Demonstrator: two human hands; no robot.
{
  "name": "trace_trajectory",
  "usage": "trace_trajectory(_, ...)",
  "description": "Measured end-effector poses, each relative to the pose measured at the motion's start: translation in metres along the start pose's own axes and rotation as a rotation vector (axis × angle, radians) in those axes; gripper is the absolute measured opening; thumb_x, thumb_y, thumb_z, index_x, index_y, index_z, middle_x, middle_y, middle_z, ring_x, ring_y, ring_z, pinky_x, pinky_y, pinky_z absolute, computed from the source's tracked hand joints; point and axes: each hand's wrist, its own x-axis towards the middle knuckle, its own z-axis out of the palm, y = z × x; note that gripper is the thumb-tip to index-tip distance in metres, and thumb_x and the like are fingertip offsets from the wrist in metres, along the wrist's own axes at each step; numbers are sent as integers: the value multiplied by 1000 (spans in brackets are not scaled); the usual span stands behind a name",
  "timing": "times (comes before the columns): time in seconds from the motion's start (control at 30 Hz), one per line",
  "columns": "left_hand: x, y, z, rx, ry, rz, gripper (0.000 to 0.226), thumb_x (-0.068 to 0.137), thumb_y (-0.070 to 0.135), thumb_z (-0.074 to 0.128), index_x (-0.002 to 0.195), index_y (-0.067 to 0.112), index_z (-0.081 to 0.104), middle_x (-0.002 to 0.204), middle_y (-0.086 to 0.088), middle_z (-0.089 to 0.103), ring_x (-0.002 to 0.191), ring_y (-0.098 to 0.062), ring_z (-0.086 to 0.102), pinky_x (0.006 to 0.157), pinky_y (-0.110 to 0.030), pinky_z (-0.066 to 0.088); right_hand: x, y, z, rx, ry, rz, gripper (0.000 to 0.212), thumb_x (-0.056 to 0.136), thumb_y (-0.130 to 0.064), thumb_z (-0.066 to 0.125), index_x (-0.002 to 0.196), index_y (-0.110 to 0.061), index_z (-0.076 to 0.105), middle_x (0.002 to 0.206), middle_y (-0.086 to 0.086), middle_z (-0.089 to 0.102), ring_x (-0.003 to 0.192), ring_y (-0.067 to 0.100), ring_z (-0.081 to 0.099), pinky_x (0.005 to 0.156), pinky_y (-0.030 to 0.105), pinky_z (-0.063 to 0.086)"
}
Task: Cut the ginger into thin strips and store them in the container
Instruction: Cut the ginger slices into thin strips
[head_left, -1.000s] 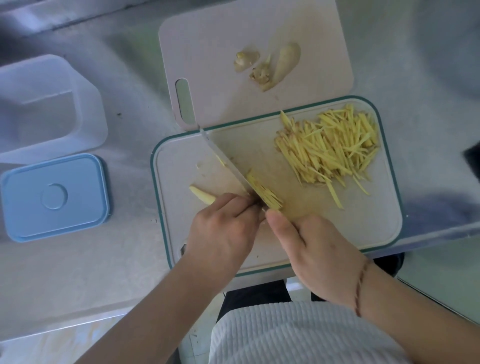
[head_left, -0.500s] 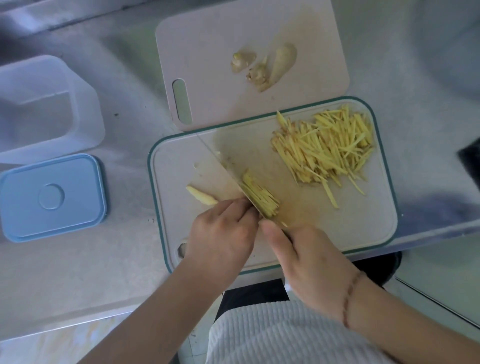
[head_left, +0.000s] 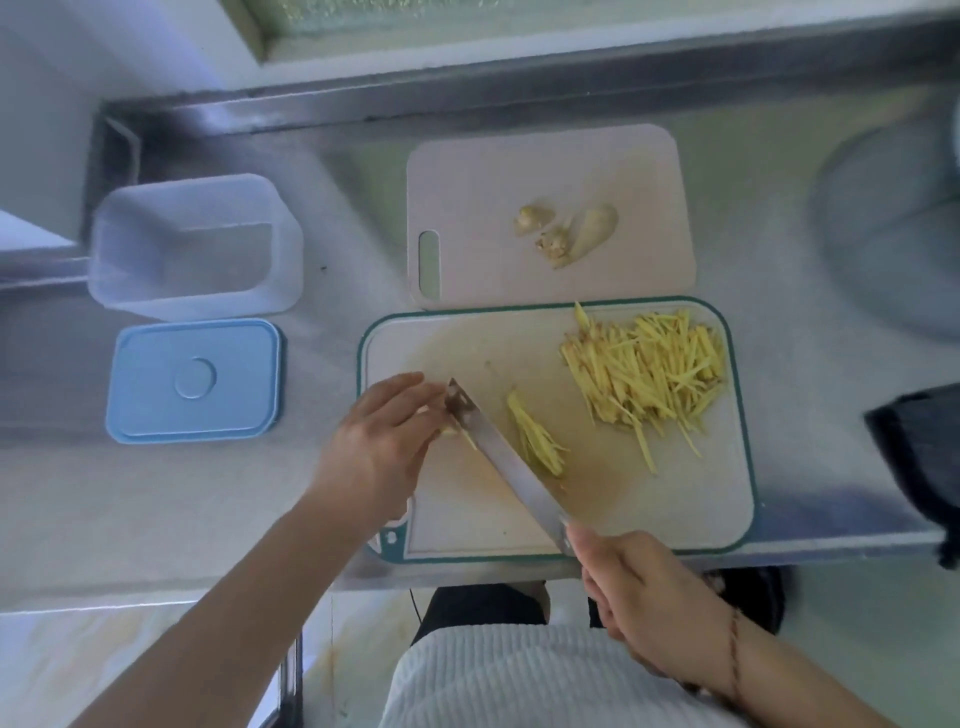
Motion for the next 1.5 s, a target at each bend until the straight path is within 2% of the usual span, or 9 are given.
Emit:
trace_trajectory(0.1,1,-2,-1,-1,-1,-24,13,86,6,68,91,12,79,101,-6,74,89,-30,67,79,-41,58,5,-2,-13,-29,30,38,59,85,-65,28,50,-18,23,43,-3,20,39,11,20,43,19,22)
trace_trajectory(0.2,3,2,-2,-25,-12,-85,12,84,9,69,90,13,79,90,-3,73,76,-28,66,69,-39,58,7,-6,-41,162,140,178,58,83,-66,34,58,-14,22,49,3,17,36,13,15,42,17,13)
trace_trajectory(0.33,3,29,-2,-113,0,-414,14,87,18,74,100,14,74,74,3,71,63,-23,65,57,-39,59,8,-9,-53,151,169,176,60,87,-67,34,56,-16,23,50,5,19,34,14,17,40,20,14)
trace_trajectory(0.43,10,65,0,-238,-16,-665,25,89,25,77,112,17,71,76,10,74,64,-14,68,63,-29,58,7,-8,-40,-22,193,69,64,82,-75,29,53,-17,26,45,-1,24,34,8,23,37,18,21)
trace_trajectory(0.6,24,114,16,-345,-56,-813,17,89,28,71,106,27,68,84,14,76,75,-11,70,72,-31,57,8,2,-19,-134,257,40,66,80,-76,22,53,-16,33,44,-2,33,43,13,33,52,31,32)
trace_trajectory(0.73,13,112,32,-340,29,-525,9,83,20,64,89,19,70,77,7,70,63,-17,65,56,-35,56,12,-3,-10,-173,209,11,68,78,-75,19,51,-15,37,42,-2,38,43,9,39,55,35,39)
trace_trajectory(0.93,-7,83,44,-152,126,15,7,87,0,74,93,4,77,97,-10,71,86,-30,66,77,-40,56,4,3,-21,-259,205,-59,60,83,-67,26,51,-17,35,41,-4,39,43,9,40,50,24,33)
trace_trajectory(1.37,2,86,47,-154,181,14,7,83,-1,77,86,5,77,89,-6,71,92,-26,61,87,-32,50,-10,8,-25,-411,134,8,58,82,-68,19,54,-21,38,48,-17,50,50,8,47,51,20,34)
trace_trajectory(1.5,-1,84,49,-159,185,6,5,86,2,76,88,6,79,93,-4,74,91,-25,64,83,-33,53,4,7,-18,-425,136,-4,70,80,-79,8,53,-21,36,44,-3,42,46,11,43,49,23,35)
